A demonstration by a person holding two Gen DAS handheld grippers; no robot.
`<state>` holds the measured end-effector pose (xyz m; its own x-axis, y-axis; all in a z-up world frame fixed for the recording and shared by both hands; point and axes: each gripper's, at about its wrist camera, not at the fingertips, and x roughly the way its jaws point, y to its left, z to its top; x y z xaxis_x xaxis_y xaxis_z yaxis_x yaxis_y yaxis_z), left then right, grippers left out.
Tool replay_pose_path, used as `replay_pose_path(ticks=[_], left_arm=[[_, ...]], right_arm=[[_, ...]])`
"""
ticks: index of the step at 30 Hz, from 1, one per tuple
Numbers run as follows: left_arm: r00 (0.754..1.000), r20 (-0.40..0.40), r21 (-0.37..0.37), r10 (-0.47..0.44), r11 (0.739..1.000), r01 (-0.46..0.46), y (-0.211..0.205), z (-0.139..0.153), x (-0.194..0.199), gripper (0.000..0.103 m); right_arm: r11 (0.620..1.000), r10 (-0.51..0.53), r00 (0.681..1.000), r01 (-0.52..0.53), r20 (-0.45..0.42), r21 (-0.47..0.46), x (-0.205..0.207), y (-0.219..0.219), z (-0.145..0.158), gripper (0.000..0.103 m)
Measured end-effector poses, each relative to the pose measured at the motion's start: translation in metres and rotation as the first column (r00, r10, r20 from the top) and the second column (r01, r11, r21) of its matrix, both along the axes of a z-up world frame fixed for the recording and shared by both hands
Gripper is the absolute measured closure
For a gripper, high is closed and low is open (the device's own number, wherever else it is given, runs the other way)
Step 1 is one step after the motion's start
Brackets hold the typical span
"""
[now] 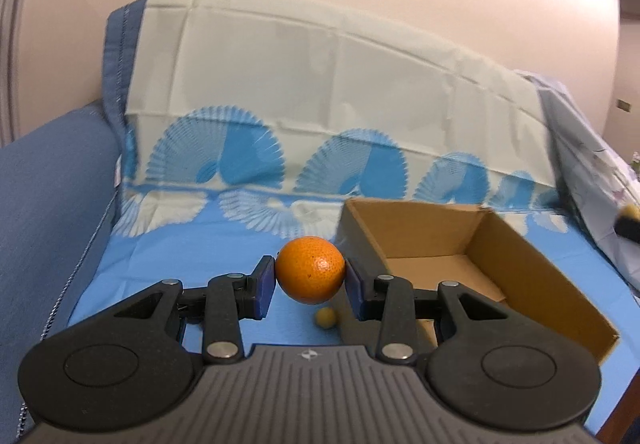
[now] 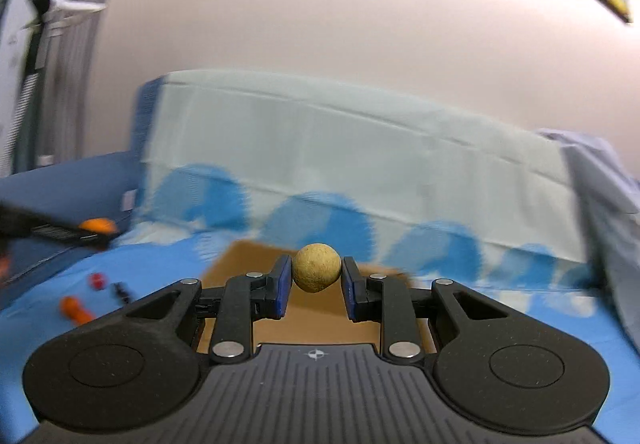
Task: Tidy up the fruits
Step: 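Carry the mandarin in the left tool and yellow-green fruit in the right tool over the box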
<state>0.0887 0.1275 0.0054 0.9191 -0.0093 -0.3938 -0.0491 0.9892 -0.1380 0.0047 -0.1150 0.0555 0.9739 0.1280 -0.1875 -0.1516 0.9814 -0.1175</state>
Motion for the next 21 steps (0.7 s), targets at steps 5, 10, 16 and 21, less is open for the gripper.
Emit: replay_pose_path(ticks=[5, 10, 16, 21], left_arm=[[0.994, 0.041, 0.076, -0.105, 0.992, 0.101, -0.037, -0.001, -0.011, 0.061], [0.978, 0.058, 0.142, -0.203, 0.971, 0.193, -0.074, -0.01, -0.02, 0.061], [0.965, 0.088, 0.148, -0.247, 0.961, 0.232, -0.1, -0.016, -0.022, 0.061], [0.952, 0.079, 0.166, -0.295, 0.946, 0.279, -0.116, -0.023, -0.018, 0.061]], right_arm=[[0.991, -0.107, 0.993, 0.111, -0.053, 0.076, 0.02, -0.066, -0.018, 0.076], [0.977, -0.141, 0.985, 0.154, -0.096, 0.145, 0.027, -0.079, -0.031, 0.076], [0.985, -0.129, 0.984, 0.141, -0.123, 0.099, 0.045, -0.069, -0.039, 0.076], [0.99, -0.117, 0.983, 0.126, -0.144, 0.057, 0.055, -0.056, -0.043, 0.076]])
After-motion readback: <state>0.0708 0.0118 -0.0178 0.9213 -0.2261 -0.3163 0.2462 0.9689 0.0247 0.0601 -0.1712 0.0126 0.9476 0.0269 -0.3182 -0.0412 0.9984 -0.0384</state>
